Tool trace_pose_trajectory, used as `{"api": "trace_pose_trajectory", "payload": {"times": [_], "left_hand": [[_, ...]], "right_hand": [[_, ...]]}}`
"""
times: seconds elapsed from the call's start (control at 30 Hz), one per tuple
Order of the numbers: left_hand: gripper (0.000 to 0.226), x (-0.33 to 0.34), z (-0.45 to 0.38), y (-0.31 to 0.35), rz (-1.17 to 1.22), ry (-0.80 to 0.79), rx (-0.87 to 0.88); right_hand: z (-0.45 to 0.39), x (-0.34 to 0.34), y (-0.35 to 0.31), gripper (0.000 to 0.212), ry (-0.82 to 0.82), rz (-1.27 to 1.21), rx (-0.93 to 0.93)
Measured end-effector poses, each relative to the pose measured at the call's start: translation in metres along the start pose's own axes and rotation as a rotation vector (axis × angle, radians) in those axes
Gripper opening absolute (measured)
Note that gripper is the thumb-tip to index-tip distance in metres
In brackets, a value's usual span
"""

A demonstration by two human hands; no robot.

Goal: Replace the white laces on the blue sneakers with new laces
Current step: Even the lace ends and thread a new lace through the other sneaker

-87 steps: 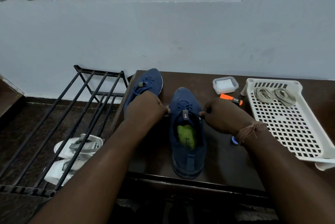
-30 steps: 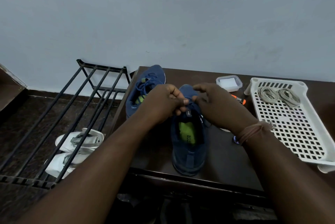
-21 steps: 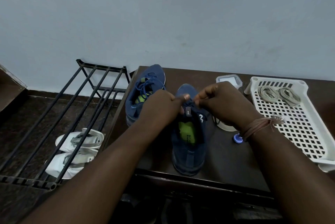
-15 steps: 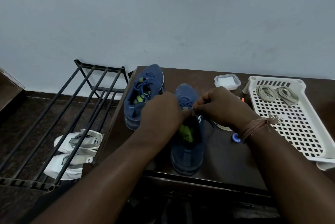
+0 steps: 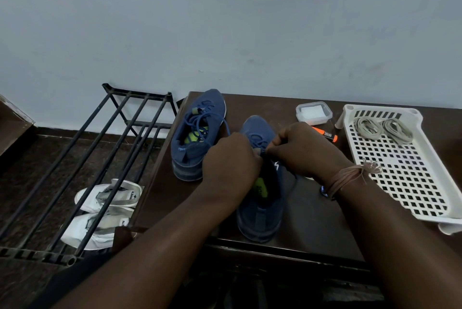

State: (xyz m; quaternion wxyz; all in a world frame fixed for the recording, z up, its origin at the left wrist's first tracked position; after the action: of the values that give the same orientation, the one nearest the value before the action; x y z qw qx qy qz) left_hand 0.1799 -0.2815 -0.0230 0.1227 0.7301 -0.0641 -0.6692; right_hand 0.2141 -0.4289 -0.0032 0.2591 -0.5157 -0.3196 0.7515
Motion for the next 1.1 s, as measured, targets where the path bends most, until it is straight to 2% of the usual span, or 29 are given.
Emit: {"api": "trace_pose_trajectory", "payload": {"times": [0.1, 0.23, 0.33, 0.4, 0.57, 0.67, 0.77, 0.87, 1.0, 1.1], "left_hand": [[0.042, 0.007, -0.007, -0.009, 0.253, -0.159, -0.124], [0.021, 0.006, -0.004, -0.013, 0.765, -0.349, -0.447], [0.02, 0.009, 0.003, -0.011, 1.021, -0.515, -0.599], [0.026, 0.011, 0.004, -0.01, 1.099, -0.581, -0.64], [0.026, 0.01, 0.006, -0.009, 1.12, -0.666, -0.637], [0.02, 0.011, 0.005, -0.012, 1.104, -0.651, -0.628], [0.011, 0.014, 0.002, -0.018, 1.019, -0.534, -0.573], [0.005, 0.012, 0.001, -0.016, 0.978, -0.405, -0.468], [0.005, 0.005, 0.002, -0.017, 0.885, -0.223, -0.334], [0.01, 0.002, 0.001, -0.017, 0.798, -0.202, -0.294]], "right_hand": [[0.001, -0.001, 0.0, 0.017, 0.009, 0.007, -0.009], [0.005, 0.0, -0.005, 0.017, 0.038, 0.059, -0.074], [0.006, 0.006, -0.009, 0.017, 0.085, 0.12, -0.138], [0.006, 0.008, -0.01, 0.017, 0.103, 0.152, -0.156], [0.004, 0.011, -0.006, 0.022, 0.157, 0.158, -0.117], [0.001, 0.015, 0.002, 0.023, 0.162, 0.041, -0.045], [0.0, 0.016, 0.01, 0.021, 0.133, -0.084, 0.084], [-0.001, 0.018, 0.013, 0.012, 0.109, -0.197, 0.138], [-0.001, 0.021, 0.015, 0.013, 0.081, -0.253, 0.176], [-0.002, 0.021, 0.015, 0.012, 0.056, -0.291, 0.181]]}}
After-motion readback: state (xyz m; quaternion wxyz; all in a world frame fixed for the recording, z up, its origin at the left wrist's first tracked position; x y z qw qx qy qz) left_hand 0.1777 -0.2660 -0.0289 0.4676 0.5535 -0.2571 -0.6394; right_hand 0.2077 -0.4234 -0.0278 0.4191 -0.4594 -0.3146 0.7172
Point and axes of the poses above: each hand's wrist, its own z-axis away from the middle knuckle, its own x-axis out of the palm, y = z × x, the point moved 5 cm from there along -z, towards the middle knuckle, and after that the axes turned 7 degrees about -z, right-handed, at the moved point
